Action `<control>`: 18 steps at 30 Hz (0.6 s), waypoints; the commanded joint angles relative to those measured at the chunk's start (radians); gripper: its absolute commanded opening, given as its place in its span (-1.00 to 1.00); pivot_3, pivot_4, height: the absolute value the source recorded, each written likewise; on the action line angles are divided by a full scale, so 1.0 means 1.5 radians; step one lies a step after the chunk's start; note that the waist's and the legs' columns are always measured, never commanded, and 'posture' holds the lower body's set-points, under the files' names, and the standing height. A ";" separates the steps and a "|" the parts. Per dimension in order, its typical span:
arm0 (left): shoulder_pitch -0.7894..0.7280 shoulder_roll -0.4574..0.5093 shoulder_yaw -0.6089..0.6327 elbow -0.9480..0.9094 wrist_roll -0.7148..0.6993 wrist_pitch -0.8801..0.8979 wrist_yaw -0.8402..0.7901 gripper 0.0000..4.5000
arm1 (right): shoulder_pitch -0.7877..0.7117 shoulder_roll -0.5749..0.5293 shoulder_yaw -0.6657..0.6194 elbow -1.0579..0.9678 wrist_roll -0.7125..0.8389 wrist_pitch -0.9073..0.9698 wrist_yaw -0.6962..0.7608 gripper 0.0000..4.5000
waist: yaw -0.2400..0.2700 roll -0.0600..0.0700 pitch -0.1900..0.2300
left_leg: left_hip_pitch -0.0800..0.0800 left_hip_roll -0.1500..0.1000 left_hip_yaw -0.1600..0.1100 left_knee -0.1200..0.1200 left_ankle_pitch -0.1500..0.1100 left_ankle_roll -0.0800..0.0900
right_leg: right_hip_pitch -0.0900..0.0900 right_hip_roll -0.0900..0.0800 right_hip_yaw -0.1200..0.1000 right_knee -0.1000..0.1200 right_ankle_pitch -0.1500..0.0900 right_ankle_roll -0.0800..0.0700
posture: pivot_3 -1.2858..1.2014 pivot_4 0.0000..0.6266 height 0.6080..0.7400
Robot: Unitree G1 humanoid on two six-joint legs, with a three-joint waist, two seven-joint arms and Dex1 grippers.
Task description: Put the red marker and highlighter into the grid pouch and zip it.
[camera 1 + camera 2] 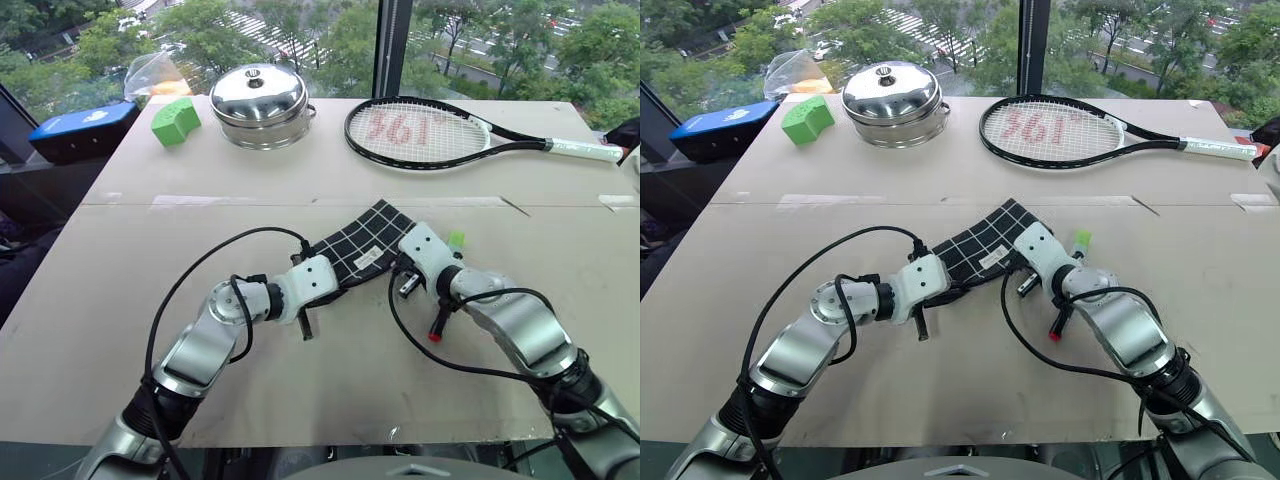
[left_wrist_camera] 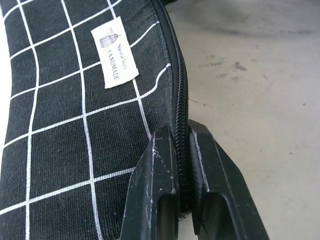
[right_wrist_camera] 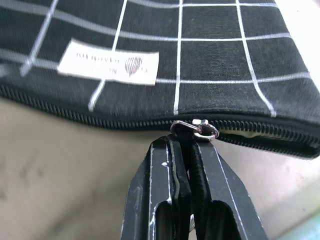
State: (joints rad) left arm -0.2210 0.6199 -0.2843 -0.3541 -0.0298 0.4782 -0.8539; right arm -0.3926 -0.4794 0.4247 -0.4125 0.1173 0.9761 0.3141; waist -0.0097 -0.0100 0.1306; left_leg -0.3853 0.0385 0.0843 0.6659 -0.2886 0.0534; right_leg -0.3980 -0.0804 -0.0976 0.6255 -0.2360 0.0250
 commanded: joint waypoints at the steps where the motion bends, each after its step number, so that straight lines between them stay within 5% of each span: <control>1: 0.002 -0.008 0.005 -0.038 -0.018 0.007 0.003 -1.00 | 0.005 -0.008 0.002 -0.034 0.000 -0.013 0.031 -0.96 | 0.000 0.000 0.000 | 0.000 0.000 0.000 0.000 0.000 0.000 | 0.000 0.000 0.000 0.000 0.000 0.000 | 0.03 -0.52 1.00; 18: 0.016 -0.024 0.004 -0.056 -0.024 0.032 0.029 -1.00 | 0.003 -0.021 -0.005 -0.078 0.046 0.027 0.139 -0.96 | 0.001 0.000 0.000 | 0.000 0.000 0.000 0.001 0.000 0.000 | 0.000 -0.001 0.000 0.000 0.000 0.000 | 0.03 -0.52 1.00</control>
State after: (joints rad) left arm -0.1939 0.5944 -0.2842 -0.3837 -0.0439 0.5262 -0.8194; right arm -0.3745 -0.5124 0.4121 -0.4784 0.1620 1.0176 0.4963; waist -0.0078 -0.0105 0.1307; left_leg -0.3853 0.0387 0.0836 0.6667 -0.2888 0.0538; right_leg -0.3977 -0.0824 -0.0977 0.6255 -0.2359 0.0246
